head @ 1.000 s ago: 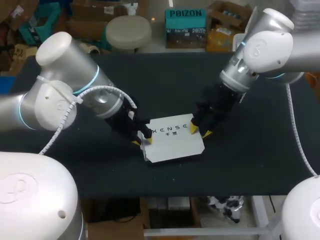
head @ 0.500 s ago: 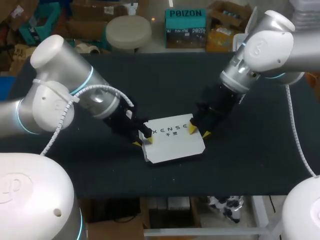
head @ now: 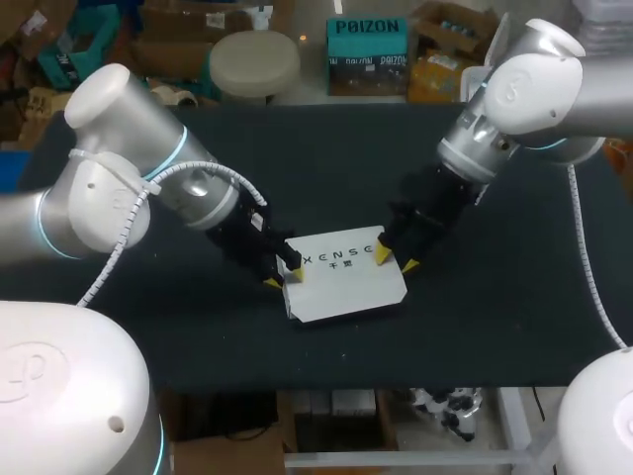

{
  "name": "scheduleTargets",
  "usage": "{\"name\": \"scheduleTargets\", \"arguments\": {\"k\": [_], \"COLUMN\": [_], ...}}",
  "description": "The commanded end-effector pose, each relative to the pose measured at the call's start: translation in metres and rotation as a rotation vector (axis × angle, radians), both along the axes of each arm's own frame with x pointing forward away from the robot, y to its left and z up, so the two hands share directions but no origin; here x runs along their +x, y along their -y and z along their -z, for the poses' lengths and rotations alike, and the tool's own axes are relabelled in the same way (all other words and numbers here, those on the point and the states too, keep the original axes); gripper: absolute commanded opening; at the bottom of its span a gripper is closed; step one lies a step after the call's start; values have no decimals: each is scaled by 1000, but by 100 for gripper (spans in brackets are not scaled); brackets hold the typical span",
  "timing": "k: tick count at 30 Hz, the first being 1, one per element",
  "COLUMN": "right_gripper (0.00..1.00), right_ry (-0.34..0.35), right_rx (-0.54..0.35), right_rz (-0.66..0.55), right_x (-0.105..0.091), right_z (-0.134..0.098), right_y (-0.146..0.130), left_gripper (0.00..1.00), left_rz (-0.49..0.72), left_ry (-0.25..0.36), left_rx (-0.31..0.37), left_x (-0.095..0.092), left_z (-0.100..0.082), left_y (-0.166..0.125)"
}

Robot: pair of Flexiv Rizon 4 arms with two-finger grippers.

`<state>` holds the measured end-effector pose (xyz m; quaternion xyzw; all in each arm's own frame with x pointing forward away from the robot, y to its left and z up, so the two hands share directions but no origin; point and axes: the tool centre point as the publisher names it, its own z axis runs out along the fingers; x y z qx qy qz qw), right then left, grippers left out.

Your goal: Assemble the packaging by folding the flat box into shape, placing the metal phone stand inside, and closing the box properly

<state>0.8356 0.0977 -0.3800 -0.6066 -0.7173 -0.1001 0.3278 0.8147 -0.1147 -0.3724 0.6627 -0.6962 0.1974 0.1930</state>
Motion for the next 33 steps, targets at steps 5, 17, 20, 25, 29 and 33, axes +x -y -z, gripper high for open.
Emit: {"name": "scheduleTargets", "arguments": {"k": [5,17,20,25,29,33], "right_gripper": [51,50,50,50,49,49], "right_ry": [-19,-41,-47,-70,-87,-110], "right_rx": [-7,-20,-21,-18,-21,-24], "right_rz": [4,20,23,26,30,34], "right_x": [3,4,4,4,4,5], "right_z": [0,3,3,0,-5,-6], "right_y": [-4,-4,-4,-3,-2,-2], "left_gripper": [44,45,44,42,43,42], "left_rz": [-7,-5,4,2,2,-5], "left_ry": [-8,5,-16,-48,-72,-104], "left_rx": [7,-14,-26,-44,-40,-40], "left_x": [2,3,4,7,9,12], "left_z": [7,6,4,-3,-11,-15], "left_y": [1,0,3,3,6,6]}}
